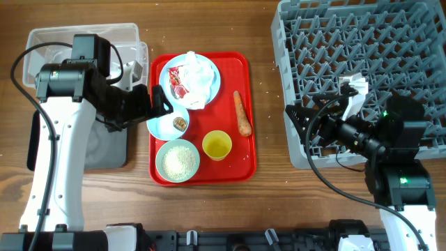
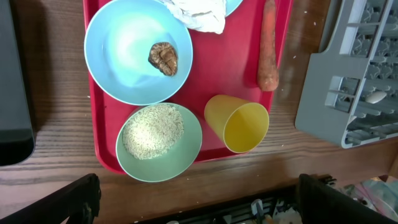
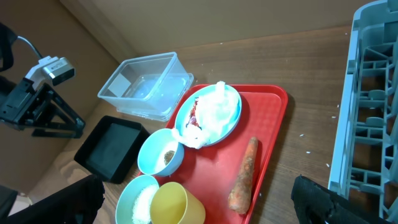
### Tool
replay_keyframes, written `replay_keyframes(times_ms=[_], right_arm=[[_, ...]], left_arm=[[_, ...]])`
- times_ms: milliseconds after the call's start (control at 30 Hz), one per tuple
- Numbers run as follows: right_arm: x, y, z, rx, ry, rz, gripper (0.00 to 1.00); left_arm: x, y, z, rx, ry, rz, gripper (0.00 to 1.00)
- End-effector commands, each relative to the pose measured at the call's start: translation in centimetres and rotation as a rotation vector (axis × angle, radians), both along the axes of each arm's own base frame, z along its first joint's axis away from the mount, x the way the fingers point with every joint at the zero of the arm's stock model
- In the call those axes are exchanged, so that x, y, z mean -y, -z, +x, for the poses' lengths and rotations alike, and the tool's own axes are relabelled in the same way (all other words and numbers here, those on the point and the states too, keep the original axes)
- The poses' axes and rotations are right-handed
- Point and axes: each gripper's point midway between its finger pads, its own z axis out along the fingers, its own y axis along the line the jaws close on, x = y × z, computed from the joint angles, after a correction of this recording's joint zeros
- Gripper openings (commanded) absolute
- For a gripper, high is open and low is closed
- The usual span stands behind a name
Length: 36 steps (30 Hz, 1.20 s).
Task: Sort waste into correct bins and load items into the dishwasher rack
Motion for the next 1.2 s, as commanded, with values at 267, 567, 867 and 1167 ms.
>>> replay_keyframes(times_ms=[267,567,867,1167], right_arm=[[0.4,-0.5,0.3,0.038,0.008,-0.044,1.0],[0.6,0.5,0.7,-0.002,0.02,-0.05,1.0],[1.0,2.8,1.2,-0.091,0.042,-0.075,1.0],[1.0,4.3,1.8,-0.136,0.033,-0.086,0.99]], left_arm=[[-2.1,-6.2,13.0,0.559,-0.118,-0.015,0.99],[2.9,2.1,17.9,0.544,0.125,0.246,0.94],[7.1,14.9,20.0,0.395,0.263,0.357,1.0],[6.8,21.3,19.0,0.277,0.327,0.424,0.89]])
